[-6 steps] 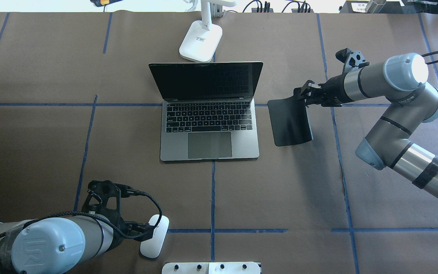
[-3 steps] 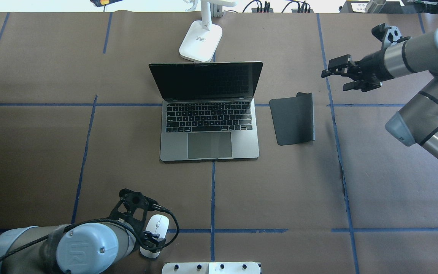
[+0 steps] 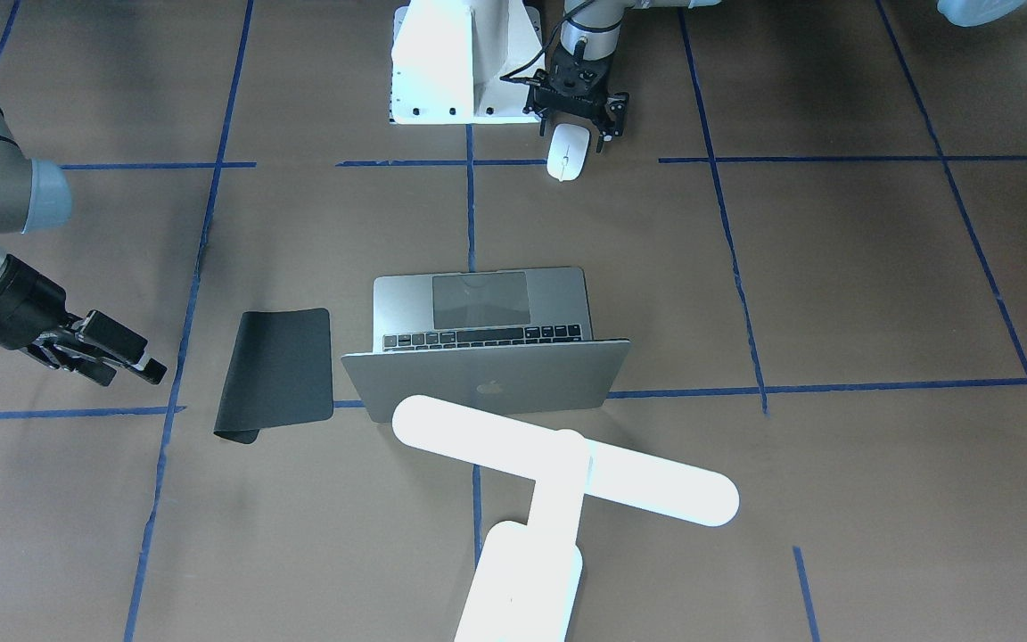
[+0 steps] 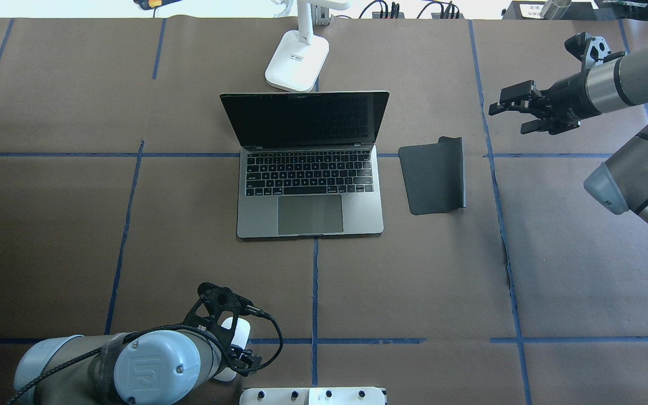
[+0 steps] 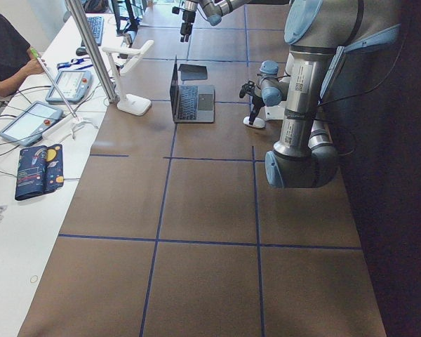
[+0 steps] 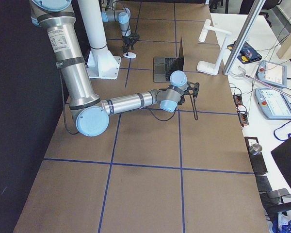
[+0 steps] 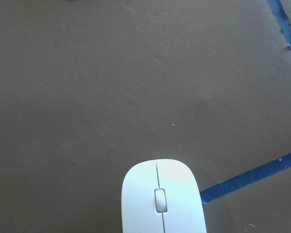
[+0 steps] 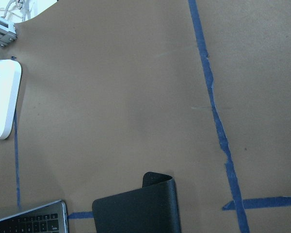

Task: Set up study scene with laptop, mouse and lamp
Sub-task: 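Lift the white mouse with the left gripper while the right arm withdraws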

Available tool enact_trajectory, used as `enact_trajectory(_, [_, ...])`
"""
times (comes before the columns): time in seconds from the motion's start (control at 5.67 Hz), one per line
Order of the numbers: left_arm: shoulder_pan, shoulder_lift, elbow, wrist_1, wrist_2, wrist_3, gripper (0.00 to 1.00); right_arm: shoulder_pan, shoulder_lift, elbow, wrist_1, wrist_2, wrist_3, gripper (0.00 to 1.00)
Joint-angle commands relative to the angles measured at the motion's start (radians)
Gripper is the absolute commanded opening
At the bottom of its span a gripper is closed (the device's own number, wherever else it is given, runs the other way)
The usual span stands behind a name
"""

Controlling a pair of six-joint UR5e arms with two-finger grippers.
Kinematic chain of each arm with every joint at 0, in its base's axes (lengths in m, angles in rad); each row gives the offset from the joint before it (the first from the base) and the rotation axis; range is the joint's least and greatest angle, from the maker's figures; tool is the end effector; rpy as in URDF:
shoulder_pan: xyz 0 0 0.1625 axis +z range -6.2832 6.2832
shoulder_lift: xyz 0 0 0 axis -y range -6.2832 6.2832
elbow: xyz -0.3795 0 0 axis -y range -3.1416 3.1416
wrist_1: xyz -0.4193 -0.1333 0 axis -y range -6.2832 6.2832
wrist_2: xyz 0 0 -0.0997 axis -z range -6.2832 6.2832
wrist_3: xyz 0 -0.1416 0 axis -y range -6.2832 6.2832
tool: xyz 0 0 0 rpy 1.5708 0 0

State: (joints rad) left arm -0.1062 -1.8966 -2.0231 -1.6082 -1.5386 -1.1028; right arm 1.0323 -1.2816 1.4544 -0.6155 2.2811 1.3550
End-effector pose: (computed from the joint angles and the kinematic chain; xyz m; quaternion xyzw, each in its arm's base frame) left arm 0.5736 -0.1998 0.2521 0.1265 0.3761 0.1589 0.9041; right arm -0.3038 -0.5885 0.4100 0.0544 -0.5785 0.1439 0.8010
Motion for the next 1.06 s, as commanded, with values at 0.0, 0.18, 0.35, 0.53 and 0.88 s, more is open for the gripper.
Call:
enact_trajectory(0.0, [0.002, -0.002, 0.014, -0.001, -0.001, 0.017, 1.00, 0.000, -0.001, 0.003, 0.002, 0.000, 0.000, 1.00])
enact_trajectory(0.18, [0.003, -0.007, 0.017, -0.001, -0.001, 0.015, 1.00, 0.000, -0.001, 0.009, 0.002, 0.000, 0.000, 1.00])
enact_trajectory(0.35, [0.003, -0.006, 0.017, 0.001, -0.001, 0.017, 1.00, 0.000, -0.001, 0.011, 0.002, 0.000, 0.000, 1.00])
enact_trajectory(0.53, [0.003, -0.007, 0.023, 0.001, -0.001, 0.018, 1.00, 0.000, -0.001, 0.009, 0.002, 0.000, 0.000, 1.00])
enact_trajectory(0.88, [0.006, -0.009, 0.027, 0.001, -0.003, 0.017, 1.00, 0.000, -0.001, 0.009, 0.002, 0.000, 0.000, 1.00])
